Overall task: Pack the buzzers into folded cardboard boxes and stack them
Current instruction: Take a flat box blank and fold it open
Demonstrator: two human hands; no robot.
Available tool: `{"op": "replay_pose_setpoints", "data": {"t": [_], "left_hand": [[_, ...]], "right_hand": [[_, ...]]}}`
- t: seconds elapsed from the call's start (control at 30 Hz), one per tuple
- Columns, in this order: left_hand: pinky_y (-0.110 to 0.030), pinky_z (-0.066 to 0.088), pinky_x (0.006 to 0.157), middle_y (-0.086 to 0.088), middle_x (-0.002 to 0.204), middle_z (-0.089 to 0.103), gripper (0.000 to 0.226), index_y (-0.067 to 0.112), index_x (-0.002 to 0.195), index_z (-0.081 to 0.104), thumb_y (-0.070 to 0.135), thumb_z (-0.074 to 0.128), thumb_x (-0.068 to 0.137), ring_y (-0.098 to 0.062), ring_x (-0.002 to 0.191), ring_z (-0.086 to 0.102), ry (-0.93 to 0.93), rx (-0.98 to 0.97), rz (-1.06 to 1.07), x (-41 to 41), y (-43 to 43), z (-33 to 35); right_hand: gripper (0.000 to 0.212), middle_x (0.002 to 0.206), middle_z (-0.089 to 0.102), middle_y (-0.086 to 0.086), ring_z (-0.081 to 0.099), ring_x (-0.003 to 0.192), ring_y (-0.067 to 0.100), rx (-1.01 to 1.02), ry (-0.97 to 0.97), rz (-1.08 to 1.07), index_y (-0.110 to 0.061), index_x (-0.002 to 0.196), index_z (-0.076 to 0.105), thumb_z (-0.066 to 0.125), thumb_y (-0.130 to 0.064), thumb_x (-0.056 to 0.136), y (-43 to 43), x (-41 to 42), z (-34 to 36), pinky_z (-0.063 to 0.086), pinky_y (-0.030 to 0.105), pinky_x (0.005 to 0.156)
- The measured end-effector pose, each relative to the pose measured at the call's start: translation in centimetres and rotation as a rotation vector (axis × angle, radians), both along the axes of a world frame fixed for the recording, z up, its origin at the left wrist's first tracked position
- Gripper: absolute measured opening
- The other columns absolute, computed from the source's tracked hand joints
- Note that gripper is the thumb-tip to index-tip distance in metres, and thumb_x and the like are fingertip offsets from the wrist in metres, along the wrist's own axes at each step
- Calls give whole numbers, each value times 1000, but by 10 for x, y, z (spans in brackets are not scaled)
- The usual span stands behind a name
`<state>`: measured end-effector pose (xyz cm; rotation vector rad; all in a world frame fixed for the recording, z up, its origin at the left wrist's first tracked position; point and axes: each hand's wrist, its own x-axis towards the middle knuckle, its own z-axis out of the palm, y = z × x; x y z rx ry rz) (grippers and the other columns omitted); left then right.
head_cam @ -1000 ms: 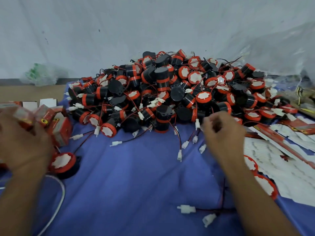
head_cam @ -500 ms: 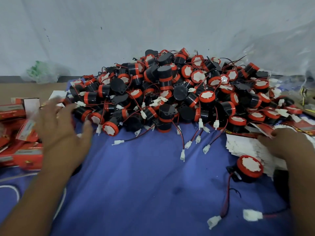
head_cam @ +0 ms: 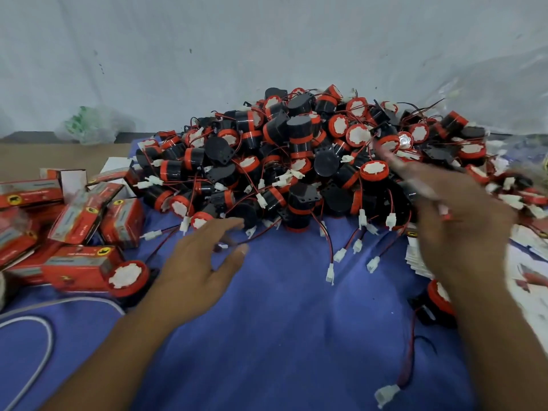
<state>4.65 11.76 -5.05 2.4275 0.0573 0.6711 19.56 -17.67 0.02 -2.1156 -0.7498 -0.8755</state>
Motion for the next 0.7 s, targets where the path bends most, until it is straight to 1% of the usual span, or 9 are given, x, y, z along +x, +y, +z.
{"op": "replay_pose_setpoints", "data": {"t": [0.1,0.2,0.3,0.4,0.47,0.53,0.57,0.63,0.7], "left_hand": [[-17,51,87,19,133,60,64,38,148,38,60,56,91,-8,115,63,-1,-497,-237,6,-20,-4],[-27,54,90,4,140,58,72,38,151,33,55,65,89,-22,126,58,-52,-752,-407,10,-35,-8],[-20,52,93,24,150,41,92,52,151,20,59,76,78,-3,133,48,-32,-654,-388,10,-31,-11],[-31,53,96,22,146,42,101,49,146,28,57,87,64,-7,134,46,27,-570,-288,11,-26,-13],[-33,52,97,16,128,56,81,36,130,44,50,87,64,-12,124,55,12,-599,-277,11,-27,-12],[-31,52,93,6,114,66,56,21,117,53,44,79,73,-17,112,63,-14,-670,-297,11,-29,-10],[-30,52,90,2,110,69,49,17,115,58,45,74,79,-17,107,65,-14,-718,-312,11,-30,-9],[-32,52,93,-3,110,71,44,17,115,65,52,65,88,-20,106,66,13,-774,-327,10,-31,-7],[-32,51,98,-3,121,69,37,23,120,67,46,62,92,-20,117,63,29,-798,-344,9,-33,-7]], "right_hand": [[26,116,71,17,65,107,26,-170,-56,367,-1,106,76,58,-8,89,53,-35,-10,50,37,97],[37,134,61,14,61,123,31,-246,64,632,4,123,66,64,7,87,80,-47,-40,51,45,101],[47,148,50,0,47,138,9,-222,294,751,-10,140,55,64,-2,95,82,-54,-47,46,29,107],[47,149,49,-6,46,136,1,-214,320,765,-16,143,53,64,-14,97,84,-54,-48,48,21,101],[35,131,64,-6,61,115,3,-174,353,769,-13,135,61,58,-20,101,83,-52,-48,52,20,89],[20,84,64,-18,56,71,-1,-90,429,764,-24,102,68,49,-30,104,81,-53,-45,44,14,65],[28,66,53,-19,46,58,-1,-50,466,735,-31,82,60,45,-35,105,80,-52,-44,36,14,57],[48,47,32,-14,29,45,2,25,543,626,-30,57,37,37,-47,103,79,-47,-43,28,20,49],[55,45,18,-9,19,41,7,56,610,532,-25,54,20,33,-57,97,78,-47,-44,24,17,44]]}}
